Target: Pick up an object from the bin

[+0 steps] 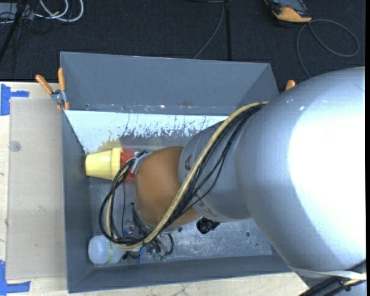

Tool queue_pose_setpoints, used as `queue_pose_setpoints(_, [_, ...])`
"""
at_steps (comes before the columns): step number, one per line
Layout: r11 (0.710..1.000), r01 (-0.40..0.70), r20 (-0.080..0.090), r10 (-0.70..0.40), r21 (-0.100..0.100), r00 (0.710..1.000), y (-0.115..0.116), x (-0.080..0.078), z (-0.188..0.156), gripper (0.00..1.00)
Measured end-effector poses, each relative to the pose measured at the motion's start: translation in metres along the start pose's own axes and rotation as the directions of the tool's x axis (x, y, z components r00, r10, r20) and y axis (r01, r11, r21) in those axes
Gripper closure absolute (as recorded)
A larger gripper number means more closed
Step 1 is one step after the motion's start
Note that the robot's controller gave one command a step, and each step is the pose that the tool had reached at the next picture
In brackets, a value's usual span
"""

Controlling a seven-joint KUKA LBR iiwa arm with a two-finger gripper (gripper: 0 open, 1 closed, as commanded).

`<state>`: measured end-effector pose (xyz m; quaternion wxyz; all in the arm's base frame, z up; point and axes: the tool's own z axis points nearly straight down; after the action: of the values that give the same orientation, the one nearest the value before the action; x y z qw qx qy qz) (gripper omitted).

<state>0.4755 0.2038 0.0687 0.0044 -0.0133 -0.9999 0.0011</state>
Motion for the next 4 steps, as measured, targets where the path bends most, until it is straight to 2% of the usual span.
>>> queue_pose_setpoints(2, [1.0,-0.001,-0.001,0.001,0.0,1.0,0.0,0.0,-0.002,1.0])
queue_pose_setpoints(4, [1.0,-0.003,-0.003,0.003,0.0,1.0,0.0,0.001,-0.02,1.0])
